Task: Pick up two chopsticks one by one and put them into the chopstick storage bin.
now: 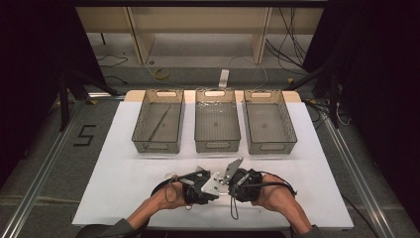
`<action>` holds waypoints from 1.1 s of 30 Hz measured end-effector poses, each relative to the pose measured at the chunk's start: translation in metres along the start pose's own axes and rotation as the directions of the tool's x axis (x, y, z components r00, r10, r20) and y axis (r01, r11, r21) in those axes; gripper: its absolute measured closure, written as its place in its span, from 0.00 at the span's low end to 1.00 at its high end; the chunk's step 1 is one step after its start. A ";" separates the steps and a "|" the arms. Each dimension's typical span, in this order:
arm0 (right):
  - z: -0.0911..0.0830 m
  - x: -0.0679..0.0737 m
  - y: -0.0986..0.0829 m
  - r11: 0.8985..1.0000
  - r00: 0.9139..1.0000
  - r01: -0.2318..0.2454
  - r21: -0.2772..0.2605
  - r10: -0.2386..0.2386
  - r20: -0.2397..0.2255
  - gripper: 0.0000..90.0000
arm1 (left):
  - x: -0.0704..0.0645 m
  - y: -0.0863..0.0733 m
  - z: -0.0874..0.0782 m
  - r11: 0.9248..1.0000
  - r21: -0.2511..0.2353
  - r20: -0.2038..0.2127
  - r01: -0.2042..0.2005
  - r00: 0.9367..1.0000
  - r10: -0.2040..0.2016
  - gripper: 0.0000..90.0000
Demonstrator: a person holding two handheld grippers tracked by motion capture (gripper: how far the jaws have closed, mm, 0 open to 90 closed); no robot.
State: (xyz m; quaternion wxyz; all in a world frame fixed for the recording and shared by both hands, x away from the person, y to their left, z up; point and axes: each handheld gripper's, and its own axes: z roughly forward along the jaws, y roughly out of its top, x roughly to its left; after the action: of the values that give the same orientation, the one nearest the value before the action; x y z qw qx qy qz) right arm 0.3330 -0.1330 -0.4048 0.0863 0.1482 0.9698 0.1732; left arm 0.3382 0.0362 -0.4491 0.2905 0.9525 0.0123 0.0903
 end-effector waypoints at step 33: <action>-0.022 -0.019 -0.049 0.790 0.933 -0.313 -0.526 0.361 -0.013 0.36 | 0.046 -0.028 -0.049 0.883 -0.145 -0.143 0.447 0.873 -0.466 0.94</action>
State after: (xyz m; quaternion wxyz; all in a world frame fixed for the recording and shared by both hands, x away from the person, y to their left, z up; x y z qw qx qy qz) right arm 0.3334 -0.1896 -0.3998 0.1334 0.2972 0.8396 0.4346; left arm 0.3759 0.0899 -0.4175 0.3522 0.8940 0.2574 0.1025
